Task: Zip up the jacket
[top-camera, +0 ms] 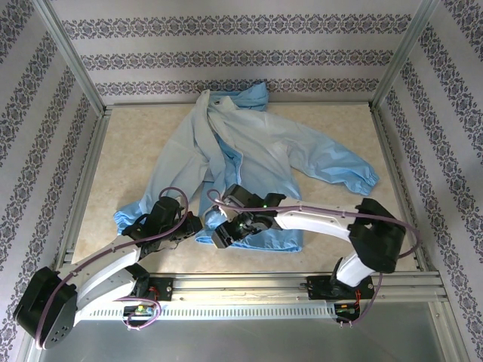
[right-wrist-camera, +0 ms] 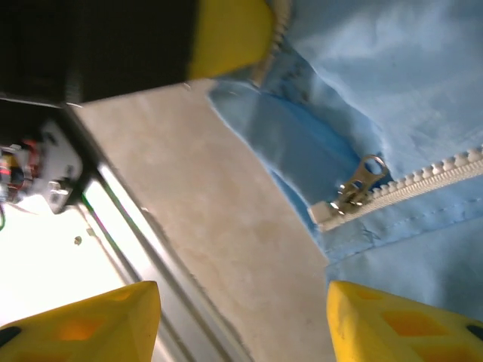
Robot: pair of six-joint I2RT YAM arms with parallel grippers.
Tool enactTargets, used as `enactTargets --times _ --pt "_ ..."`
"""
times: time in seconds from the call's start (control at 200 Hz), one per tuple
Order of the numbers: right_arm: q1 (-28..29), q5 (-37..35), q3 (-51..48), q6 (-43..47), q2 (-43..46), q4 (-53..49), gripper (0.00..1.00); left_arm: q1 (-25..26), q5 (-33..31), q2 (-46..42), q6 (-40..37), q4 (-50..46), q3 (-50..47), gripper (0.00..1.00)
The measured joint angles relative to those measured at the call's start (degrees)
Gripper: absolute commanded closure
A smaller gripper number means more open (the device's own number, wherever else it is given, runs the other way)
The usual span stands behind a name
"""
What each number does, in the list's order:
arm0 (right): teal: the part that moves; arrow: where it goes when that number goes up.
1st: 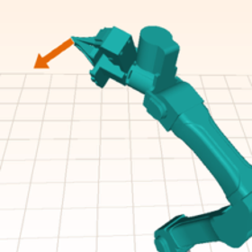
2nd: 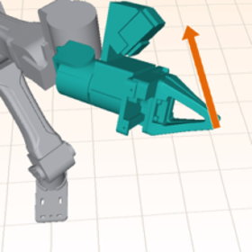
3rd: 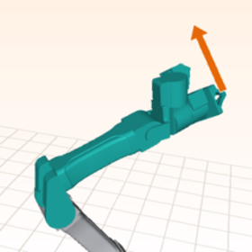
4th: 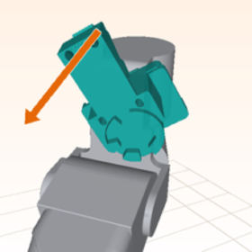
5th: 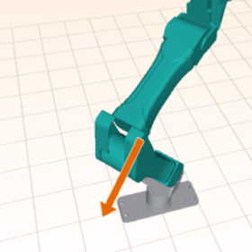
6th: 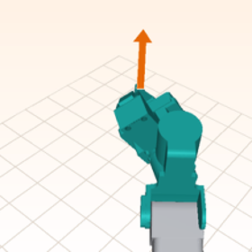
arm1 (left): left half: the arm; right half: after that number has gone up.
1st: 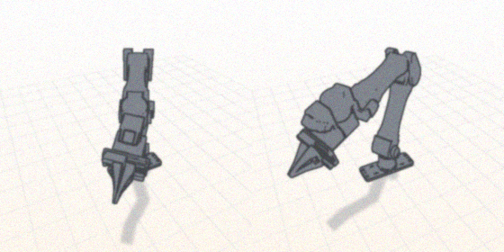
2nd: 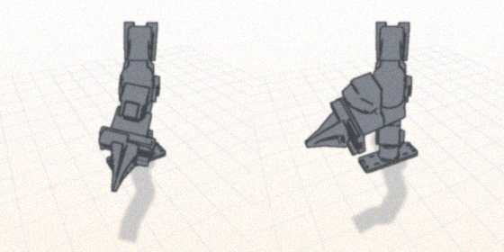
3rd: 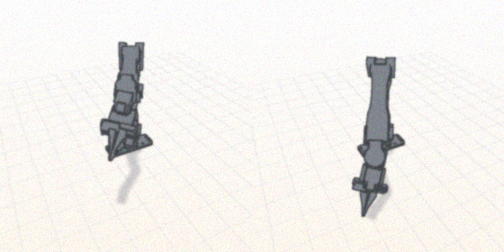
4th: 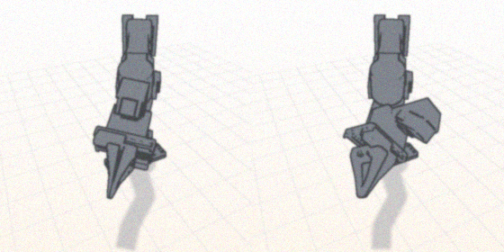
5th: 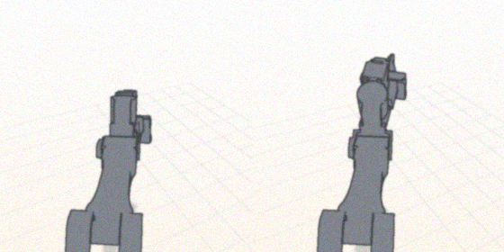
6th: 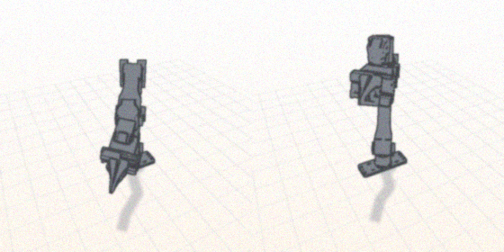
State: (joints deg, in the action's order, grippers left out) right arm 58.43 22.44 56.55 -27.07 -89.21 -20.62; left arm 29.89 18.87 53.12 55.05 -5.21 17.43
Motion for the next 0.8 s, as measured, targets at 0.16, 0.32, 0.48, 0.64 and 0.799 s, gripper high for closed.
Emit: enactTargets --times 0.16,0.32,0.48,0.64,0.799 --pt "-4.9 1.3 -6.0 -4.1 9.5 3.7 0.39 0.0 0.6 1.3 0.0 1.4 -0.1 1.00" --pt "-6.9 -5.2 -7.7 -8.8 11.7 -0.4 0.38 -0.3 1.7 2.3 0.0 2.4 -0.1 1.00" --pt "-6.9 -7.6 -7.7 -12.8 8.0 -1.7 0.37 -0.4 2.9 2.7 0.0 3.2 -0.1 1.00" --pt "-6.8 -7.9 -7.6 -15.3 2.7 -1.4 0.37 -0.4 4.3 2.9 0.0 4.4 -0.1 1.00" --pt "-6.8 -7.8 -5.4 -16.5 -2.1 -0.1 0.37 -0.4 6.2 4.7 0.0 6.9 -0.6 1.00"
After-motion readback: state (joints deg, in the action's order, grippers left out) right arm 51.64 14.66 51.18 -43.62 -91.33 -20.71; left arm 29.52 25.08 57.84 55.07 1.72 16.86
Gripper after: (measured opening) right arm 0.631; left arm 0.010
